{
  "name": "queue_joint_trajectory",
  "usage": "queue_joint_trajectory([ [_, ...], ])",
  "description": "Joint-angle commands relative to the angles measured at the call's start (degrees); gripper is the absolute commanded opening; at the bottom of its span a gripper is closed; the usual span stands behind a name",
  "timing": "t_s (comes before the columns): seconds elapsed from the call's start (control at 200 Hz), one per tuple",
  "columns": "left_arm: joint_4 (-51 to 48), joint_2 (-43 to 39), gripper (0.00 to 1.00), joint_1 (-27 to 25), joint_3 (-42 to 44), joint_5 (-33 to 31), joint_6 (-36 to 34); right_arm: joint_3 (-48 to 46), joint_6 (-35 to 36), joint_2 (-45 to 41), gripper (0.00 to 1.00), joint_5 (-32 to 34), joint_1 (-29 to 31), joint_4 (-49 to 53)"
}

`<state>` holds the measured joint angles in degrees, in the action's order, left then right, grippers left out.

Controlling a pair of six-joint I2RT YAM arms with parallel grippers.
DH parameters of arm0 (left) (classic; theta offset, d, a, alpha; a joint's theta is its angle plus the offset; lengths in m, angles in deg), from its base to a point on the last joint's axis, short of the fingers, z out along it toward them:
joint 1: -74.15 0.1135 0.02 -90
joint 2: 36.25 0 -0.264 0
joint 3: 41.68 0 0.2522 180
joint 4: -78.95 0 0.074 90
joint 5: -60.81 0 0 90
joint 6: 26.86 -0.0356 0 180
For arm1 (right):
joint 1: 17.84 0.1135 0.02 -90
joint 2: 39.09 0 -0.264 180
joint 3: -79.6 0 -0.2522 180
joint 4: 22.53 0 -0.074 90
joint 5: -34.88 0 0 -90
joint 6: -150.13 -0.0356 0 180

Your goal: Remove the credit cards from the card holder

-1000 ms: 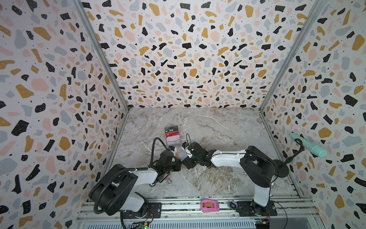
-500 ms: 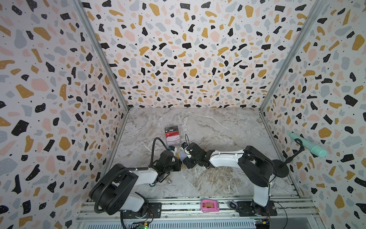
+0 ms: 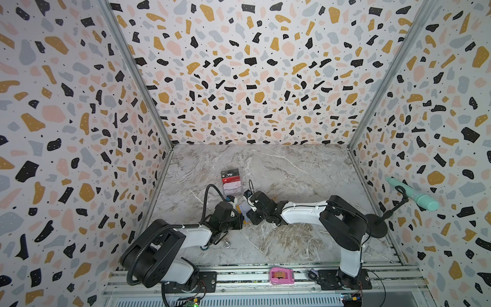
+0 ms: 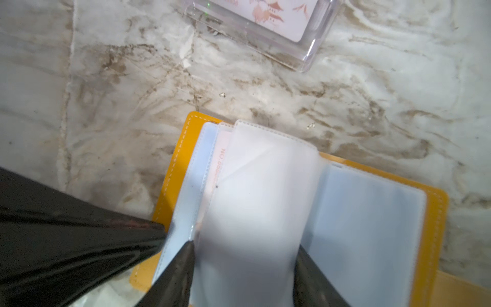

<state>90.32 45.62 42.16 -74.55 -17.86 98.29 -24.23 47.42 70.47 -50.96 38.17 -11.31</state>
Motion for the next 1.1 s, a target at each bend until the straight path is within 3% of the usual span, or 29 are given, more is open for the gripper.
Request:
queue_joint_trajectory([
  [0.0, -6.40, 2.60, 0.00, -0.27, 1.61, -0.54, -1.04, 0.25, 0.06, -0.77, 0.55, 2.00, 0.23, 3.46],
  [1.096, -9.89, 1.43, 0.00, -0.27, 0.32, -1.58, -3.25, -5.25, -2.67, -8.42, 0.47, 6.78, -5.38, 4.09],
])
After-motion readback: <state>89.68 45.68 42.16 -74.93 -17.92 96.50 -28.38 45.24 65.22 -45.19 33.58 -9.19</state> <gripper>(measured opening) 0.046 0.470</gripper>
